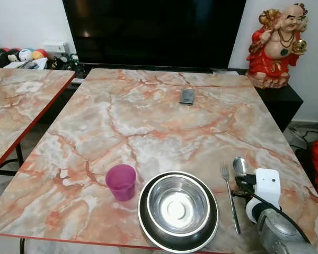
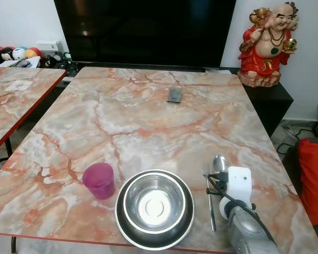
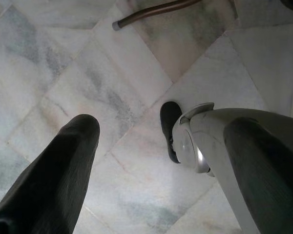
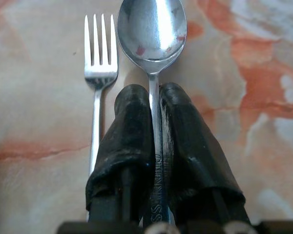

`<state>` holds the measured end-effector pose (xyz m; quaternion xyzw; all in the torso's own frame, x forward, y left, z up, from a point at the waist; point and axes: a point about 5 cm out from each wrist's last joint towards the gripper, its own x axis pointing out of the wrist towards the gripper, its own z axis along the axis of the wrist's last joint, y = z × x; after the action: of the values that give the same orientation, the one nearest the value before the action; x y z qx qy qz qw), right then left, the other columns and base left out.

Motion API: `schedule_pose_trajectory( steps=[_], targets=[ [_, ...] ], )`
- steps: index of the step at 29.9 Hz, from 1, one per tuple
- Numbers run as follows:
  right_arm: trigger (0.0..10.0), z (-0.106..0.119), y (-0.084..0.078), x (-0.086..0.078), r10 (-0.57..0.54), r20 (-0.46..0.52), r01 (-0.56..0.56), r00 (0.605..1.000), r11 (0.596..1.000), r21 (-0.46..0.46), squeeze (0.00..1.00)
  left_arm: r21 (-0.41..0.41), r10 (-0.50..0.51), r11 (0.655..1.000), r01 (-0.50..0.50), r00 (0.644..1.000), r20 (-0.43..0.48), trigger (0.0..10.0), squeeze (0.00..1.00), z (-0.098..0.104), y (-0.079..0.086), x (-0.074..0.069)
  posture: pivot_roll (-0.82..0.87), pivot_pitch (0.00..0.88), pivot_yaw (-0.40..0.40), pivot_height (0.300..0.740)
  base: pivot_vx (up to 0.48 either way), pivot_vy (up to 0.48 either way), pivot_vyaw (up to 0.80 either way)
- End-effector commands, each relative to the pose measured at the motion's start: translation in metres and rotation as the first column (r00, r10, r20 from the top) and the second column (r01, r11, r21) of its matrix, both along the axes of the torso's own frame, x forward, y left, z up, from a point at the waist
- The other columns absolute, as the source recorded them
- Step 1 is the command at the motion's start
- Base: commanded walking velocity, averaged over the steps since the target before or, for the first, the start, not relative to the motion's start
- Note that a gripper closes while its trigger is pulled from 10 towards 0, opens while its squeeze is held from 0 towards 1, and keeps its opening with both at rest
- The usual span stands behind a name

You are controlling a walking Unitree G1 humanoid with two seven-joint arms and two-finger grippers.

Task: Setting the table

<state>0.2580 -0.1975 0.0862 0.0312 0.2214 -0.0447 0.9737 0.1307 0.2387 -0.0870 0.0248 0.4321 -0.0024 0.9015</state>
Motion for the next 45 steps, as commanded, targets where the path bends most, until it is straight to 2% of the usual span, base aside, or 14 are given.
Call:
schedule_pose_trajectory(
  steps=[1, 9, 15, 20, 45],
  targets=[
    [10.0, -0.001, 0.002, -0.001, 0.002, -0.001, -0.002, 1.000, 1.000, -0.007, 0.00, 0.013, -0.005, 1.000, 0.005, 1.000, -0.012, 10.0, 0.00, 0.000, 0.003, -0.004, -0.05, 0.069, -0.012, 0.740, 0.000, 0.000, 0.00],
    [10.0, -0.005, 0.003, -0.003, 0.006, -0.023, -0.007, 1.000, 1.000, -0.018, 0.00, 0.013, -0.001, 1.000, 0.001, 1.000, -0.010, 10.0, 0.00, 0.000, 0.004, -0.003, -0.04, 0.077, -0.017, 0.740, 0.000, 0.000, 0.00],
    [10.0, -0.006, 0.000, -0.008, 0.007, -0.027, -0.010, 1.000, 0.996, -0.092, 0.00, 0.012, -0.002, 1.000, 0.002, 1.000, -0.009, 10.0, 0.00, 0.000, 0.004, -0.002, -0.04, 0.080, -0.017, 0.740, 0.000, 0.000, 0.00],
    [10.0, -0.006, -0.001, -0.007, 0.002, -0.027, -0.005, 1.000, 0.994, -0.106, 0.00, 0.012, -0.001, 1.000, 0.001, 1.000, -0.008, 10.0, 0.00, 0.000, 0.003, -0.001, -0.05, 0.086, -0.017, 0.740, 0.000, 0.000, 0.00],
    [10.0, -0.012, -0.001, -0.012, -0.006, -0.060, -0.001, 0.998, 0.994, -0.112, 0.00, 0.016, 0.000, 1.000, 0.000, 1.000, -0.007, 10.0, 0.00, 0.001, 0.004, 0.000, -0.04, 0.096, -0.015, 0.740, 0.000, 0.000, 0.00]
  ],
)
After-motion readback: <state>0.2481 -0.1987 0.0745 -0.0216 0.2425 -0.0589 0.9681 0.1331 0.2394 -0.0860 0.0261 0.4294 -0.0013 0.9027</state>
